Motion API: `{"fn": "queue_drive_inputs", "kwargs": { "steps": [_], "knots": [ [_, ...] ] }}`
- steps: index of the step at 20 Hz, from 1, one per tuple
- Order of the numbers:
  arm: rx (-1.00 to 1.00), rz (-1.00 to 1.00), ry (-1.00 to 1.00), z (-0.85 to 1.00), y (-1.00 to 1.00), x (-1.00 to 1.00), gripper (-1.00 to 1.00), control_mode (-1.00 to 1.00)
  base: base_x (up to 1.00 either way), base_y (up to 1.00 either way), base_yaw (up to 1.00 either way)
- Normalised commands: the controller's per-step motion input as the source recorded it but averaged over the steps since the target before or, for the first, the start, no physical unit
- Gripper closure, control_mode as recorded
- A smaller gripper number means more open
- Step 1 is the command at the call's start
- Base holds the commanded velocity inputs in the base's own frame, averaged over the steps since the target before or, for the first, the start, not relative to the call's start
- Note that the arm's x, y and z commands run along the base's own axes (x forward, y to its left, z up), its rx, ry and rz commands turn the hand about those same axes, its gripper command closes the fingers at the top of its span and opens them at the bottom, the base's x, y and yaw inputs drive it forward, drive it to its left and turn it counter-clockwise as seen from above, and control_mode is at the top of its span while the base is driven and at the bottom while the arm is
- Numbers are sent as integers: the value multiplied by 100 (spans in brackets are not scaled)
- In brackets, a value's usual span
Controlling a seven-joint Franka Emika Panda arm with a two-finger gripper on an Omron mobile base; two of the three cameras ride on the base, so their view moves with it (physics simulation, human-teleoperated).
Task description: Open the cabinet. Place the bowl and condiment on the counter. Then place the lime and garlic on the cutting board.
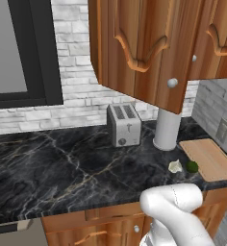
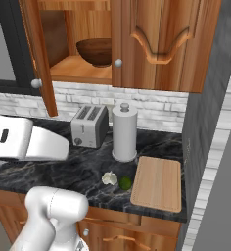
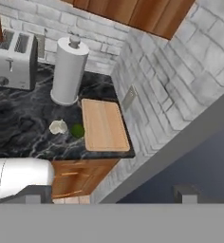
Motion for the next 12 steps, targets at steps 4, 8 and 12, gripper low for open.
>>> {"fn": "queue_drive_inputs", "kwargs": {
  "steps": [4, 8, 12],
  "knots": [
    [28, 4, 7, 1, -16, 21, -100, -100, 0, 0, 0],
    [28, 3, 3, 2, -15, 25, -100, -100, 0, 0, 0],
    [26, 2, 0, 2, -6, 40, -100, -100, 0, 0, 0]
  ]
}}
